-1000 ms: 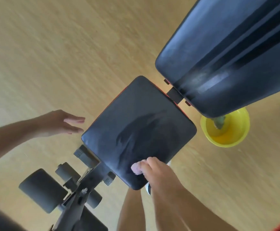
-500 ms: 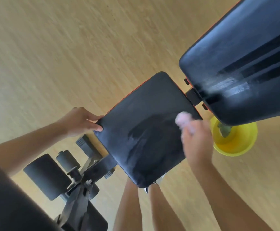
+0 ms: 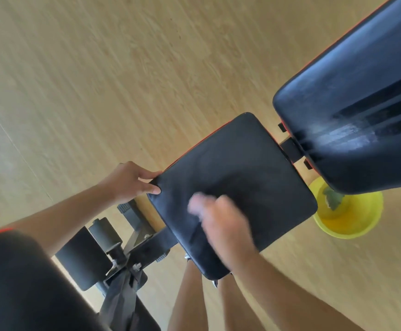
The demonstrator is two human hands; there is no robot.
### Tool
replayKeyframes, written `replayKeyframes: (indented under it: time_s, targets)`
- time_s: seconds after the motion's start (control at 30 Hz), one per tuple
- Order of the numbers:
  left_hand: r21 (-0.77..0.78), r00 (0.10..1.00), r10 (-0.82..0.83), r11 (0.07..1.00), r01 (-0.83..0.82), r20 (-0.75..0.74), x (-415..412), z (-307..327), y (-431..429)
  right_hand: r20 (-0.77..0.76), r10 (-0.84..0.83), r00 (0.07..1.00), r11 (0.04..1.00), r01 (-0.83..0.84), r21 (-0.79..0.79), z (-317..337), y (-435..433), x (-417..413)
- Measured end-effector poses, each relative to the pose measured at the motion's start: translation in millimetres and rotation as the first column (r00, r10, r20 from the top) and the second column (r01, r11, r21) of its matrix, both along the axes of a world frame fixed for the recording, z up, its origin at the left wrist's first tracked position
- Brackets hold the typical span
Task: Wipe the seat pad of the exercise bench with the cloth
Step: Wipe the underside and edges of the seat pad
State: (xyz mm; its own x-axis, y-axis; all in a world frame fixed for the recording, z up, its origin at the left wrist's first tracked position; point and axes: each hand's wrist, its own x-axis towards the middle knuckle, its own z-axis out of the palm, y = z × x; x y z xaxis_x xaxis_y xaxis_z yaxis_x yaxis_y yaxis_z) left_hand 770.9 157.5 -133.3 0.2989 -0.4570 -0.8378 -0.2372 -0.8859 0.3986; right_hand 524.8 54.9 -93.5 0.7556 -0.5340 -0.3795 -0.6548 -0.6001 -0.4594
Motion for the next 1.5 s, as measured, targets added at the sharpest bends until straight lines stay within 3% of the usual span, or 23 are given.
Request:
replayKeyframes:
  time_s: [0.07, 0.1, 0.13, 0.2, 0.27, 0.3, 0.37, 0.4, 0.47, 0.5, 0.57, 0.6, 0.67, 0.77, 0.87, 0.93, 1.03, 1.07, 1.13, 1.2, 1.3, 1.37, 1.5]
  targets:
    - [0.017, 0.999, 0.031, 0.999, -0.031, -0.014, 0.0, -1.7, 4.4, 0.199, 0.496, 0.845, 0.864, -0.504, -0.013, -10.2, 19.5, -10.5]
    - [0.021, 0.999, 0.041, 0.999, -0.041, -0.011, -1.2, -0.9, 5.4, 0.236, 0.613, 0.754, 0.790, -0.595, -0.149, -23.0, -6.0, -13.8]
    - [0.016, 0.999, 0.044, 0.999, -0.044, -0.007, -2.7, 1.0, 4.9, 0.214, 0.628, 0.748, 0.776, -0.582, -0.245, -34.1, -43.0, -12.4]
    - [-0.007, 0.999, 0.044, 0.999, -0.044, -0.022, -3.4, 3.7, 1.9, 0.242, 0.321, 0.916, 0.885, -0.199, -0.421, -37.9, -110.0, 3.5]
    - [-0.013, 0.998, 0.048, 0.999, -0.049, -0.039, -3.2, 6.6, 0.4, 0.224, -0.196, 0.955, 0.919, 0.258, -0.299, -32.1, -112.5, 15.8]
    - [-0.003, 0.998, 0.036, 0.999, -0.036, -0.052, -2.9, 8.6, -0.4, 0.197, -0.296, 0.935, 0.921, 0.334, -0.201, -29.4, -84.2, 18.5]
    - [0.047, 0.976, 0.130, 0.991, -0.123, -0.177, 2.2, 10.1, -1.0, 0.087, -0.023, 0.996, 0.997, 0.029, -0.066, -25.0, -7.4, 15.8]
    - [0.095, 0.914, 0.260, 0.966, -0.242, -0.311, 5.8, 11.1, -0.9, 0.076, 0.243, 0.967, 0.969, -0.240, -0.053, -23.8, 18.3, 12.4]
    - [0.209, 0.681, 0.502, 0.858, -0.469, -0.533, 13.4, 13.4, 5.1, 0.166, 0.611, 0.774, 0.792, -0.593, -0.147, -34.7, 20.3, 27.4]
    - [0.249, 0.578, 0.568, 0.805, -0.539, -0.586, 17.7, 12.2, 9.8, 0.197, 0.648, 0.735, 0.761, -0.624, -0.177, -40.0, 8.7, 48.0]
    - [0.295, 0.400, 0.630, 0.715, -0.634, -0.666, 16.9, 12.0, 16.8, 0.228, 0.484, 0.845, 0.875, -0.468, -0.122, -27.7, -8.1, 99.7]
    - [0.312, 0.326, 0.654, 0.665, -0.679, -0.683, 14.7, 9.6, 20.3, 0.123, 0.417, 0.901, 0.909, -0.416, -0.038, -16.9, -5.4, 125.8]
    - [0.357, 0.223, 0.737, 0.540, -0.762, -0.638, 16.5, 0.6, 29.6, -0.031, 0.538, 0.842, 0.842, -0.536, 0.061, -9.2, 1.7, 154.0]
    - [0.309, 0.356, 0.800, 0.537, -0.785, -0.483, 27.2, -8.6, 36.9, -0.265, 0.592, 0.761, 0.804, -0.579, 0.133, -1.8, -62.5, 158.2]
    - [0.182, 0.602, 0.663, 0.725, -0.664, -0.445, 27.2, -2.5, 25.4, -0.531, 0.255, 0.808, 0.952, -0.305, -0.008, -3.9, -150.5, 152.4]
    - [0.132, 0.752, 0.498, 0.860, -0.493, -0.432, 20.2, 3.8, 14.0, -0.550, 0.147, 0.822, 0.984, -0.177, -0.001, -2.3, -147.5, 153.8]
    - [0.123, 0.859, 0.316, 0.949, -0.291, -0.404, 6.1, 6.0, 4.3, -0.412, 0.412, 0.813, 0.892, -0.267, 0.365, 0.9, -53.6, 175.9]
    - [0.105, 0.884, 0.249, 0.968, -0.226, -0.394, 2.1, 3.4, 3.6, -0.343, 0.511, 0.788, 0.823, -0.332, 0.461, 5.4, -25.7, 180.3]
    - [0.084, 0.902, 0.229, 0.973, -0.213, -0.365, -3.8, 0.3, 2.9, -0.297, 0.572, 0.765, 0.791, -0.418, 0.447, 5.9, -24.6, 180.8]
    - [0.075, 0.913, 0.305, 0.952, -0.296, -0.271, -6.8, 0.2, 1.2, -0.345, 0.519, 0.782, 0.850, -0.430, 0.305, -9.1, -88.8, 167.0]
    - [0.048, 0.910, 0.336, 0.941, -0.335, -0.243, -11.0, -0.1, 1.9, -0.378, 0.294, 0.878, 0.952, -0.236, 0.193, -17.0, -203.6, 133.7]
    - [0.048, 0.902, 0.360, 0.932, -0.359, -0.240, -13.8, 1.7, 2.7, -0.304, 0.252, 0.919, 0.931, -0.145, 0.335, -12.9, -224.5, 124.7]
    - [0.043, 0.900, 0.374, 0.926, -0.374, -0.224, -17.1, 0.6, 2.0, -0.211, 0.502, 0.839, 0.808, -0.367, 0.461, -22.5, -169.3, 144.4]
